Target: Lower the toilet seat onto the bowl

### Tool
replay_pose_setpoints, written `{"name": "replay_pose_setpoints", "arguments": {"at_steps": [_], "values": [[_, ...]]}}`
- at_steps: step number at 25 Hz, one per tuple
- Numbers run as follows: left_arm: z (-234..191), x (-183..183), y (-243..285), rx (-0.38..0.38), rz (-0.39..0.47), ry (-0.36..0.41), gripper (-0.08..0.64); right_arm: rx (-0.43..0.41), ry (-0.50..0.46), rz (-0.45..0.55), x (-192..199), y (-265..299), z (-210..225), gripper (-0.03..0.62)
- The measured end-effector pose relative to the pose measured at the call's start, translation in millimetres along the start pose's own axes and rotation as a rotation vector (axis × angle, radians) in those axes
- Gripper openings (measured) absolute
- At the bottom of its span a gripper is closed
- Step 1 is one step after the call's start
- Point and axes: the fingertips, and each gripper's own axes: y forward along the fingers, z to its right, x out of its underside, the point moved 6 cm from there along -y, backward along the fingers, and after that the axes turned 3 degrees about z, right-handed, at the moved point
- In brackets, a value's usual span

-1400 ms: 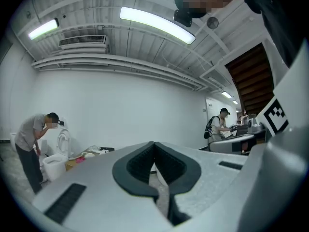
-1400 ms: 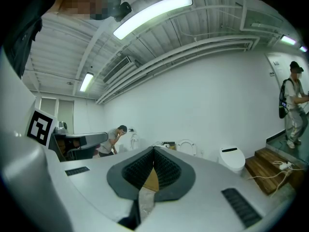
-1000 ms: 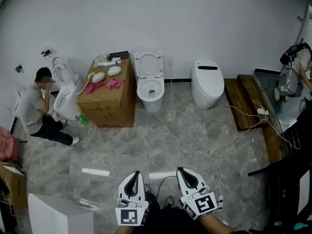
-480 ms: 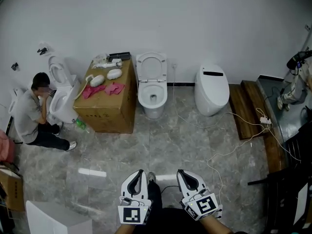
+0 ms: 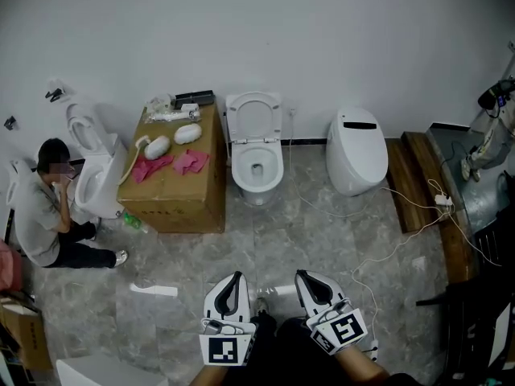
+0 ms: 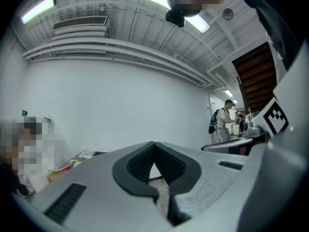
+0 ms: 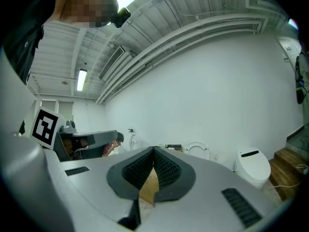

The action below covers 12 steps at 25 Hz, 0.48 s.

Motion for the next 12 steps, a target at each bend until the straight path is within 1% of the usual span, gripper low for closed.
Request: {"name": "replay_pose_setpoints", "arguments": {"at_steps": [3,7,10,12], "values": [[-18.0,6.4,20.5,0.010,0.007,-0.016,0.009,0.006,-0.009,-0.018,-1.6,25.6,6.0,0.021],[-40.1,4.0,50.9,0.013,-0.026,-0.027,0.009,0.015,-0.007,-0.040,1.6,59.3,16.6,0.023],[-52.0,11.8,74.4,0.029,-0.025,-0.023,0.009,0.020,0.001,-0.056,6.9,83.7,32.3,0.021],[-61.9,22.1,92.5,0.027,-0.062,-0.009,0.009,0.025,0.005,-0.065,10.5,104.1,47.6,0.022]]}}
